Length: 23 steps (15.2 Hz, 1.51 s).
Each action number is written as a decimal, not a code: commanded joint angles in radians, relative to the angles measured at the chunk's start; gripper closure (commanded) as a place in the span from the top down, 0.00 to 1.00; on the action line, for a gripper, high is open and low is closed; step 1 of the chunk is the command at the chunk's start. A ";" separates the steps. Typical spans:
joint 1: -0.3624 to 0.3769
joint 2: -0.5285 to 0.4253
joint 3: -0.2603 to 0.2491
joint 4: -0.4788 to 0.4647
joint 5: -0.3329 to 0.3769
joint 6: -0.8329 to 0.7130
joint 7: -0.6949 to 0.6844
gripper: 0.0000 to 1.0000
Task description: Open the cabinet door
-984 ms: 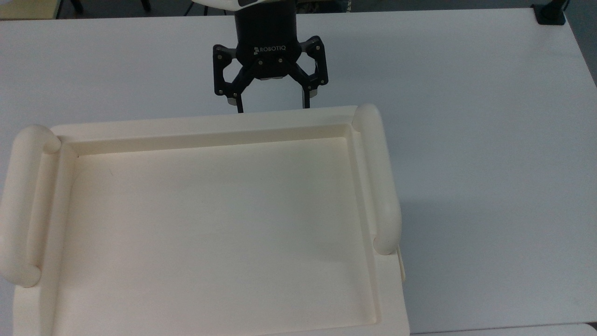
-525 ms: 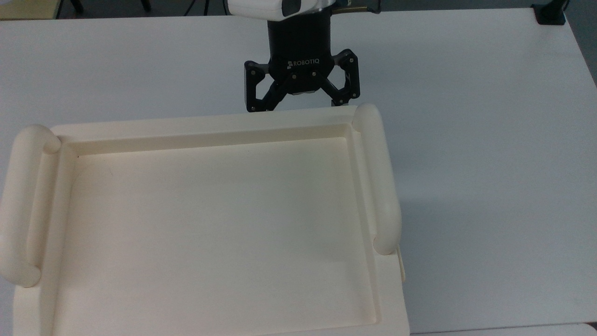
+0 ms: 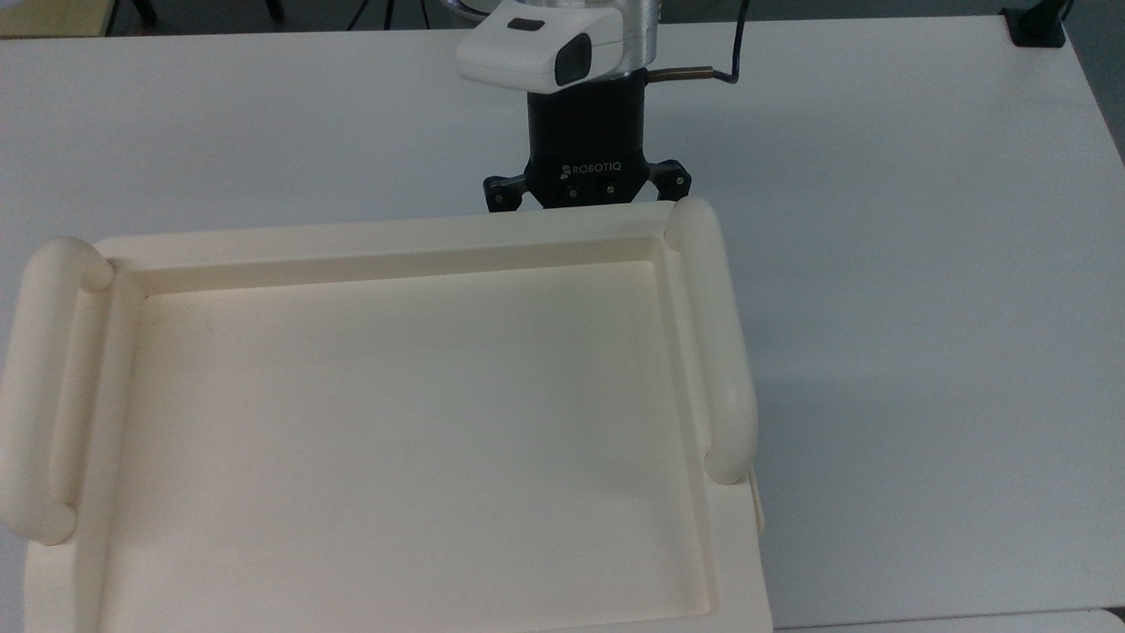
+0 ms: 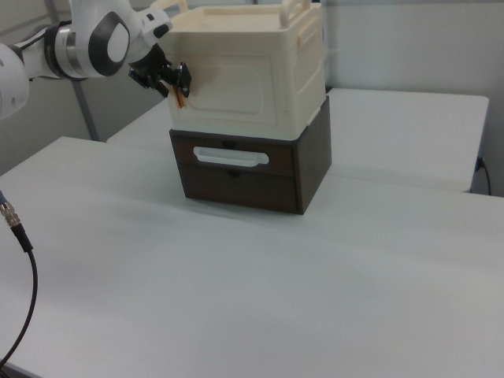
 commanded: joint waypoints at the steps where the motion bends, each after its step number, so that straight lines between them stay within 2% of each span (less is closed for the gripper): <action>1: 0.017 0.015 -0.023 0.031 -0.021 0.032 0.034 0.37; 3: 0.018 0.015 -0.022 0.031 -0.021 0.032 0.041 0.24; 5: 0.018 0.012 -0.023 0.029 -0.021 0.030 0.046 0.18; 11: 0.011 -0.020 -0.023 0.016 -0.018 0.013 0.040 0.14; 18: -0.005 -0.086 -0.017 -0.012 0.033 -0.215 -0.018 0.15; 20: -0.025 -0.103 -0.017 -0.018 0.044 -0.273 -0.017 0.36; 21: -0.032 -0.112 -0.017 -0.029 0.045 -0.309 -0.014 0.56; 22: -0.046 -0.134 -0.019 -0.032 0.044 -0.352 -0.011 0.84; 23: -0.060 -0.147 -0.019 -0.032 0.044 -0.414 -0.011 1.00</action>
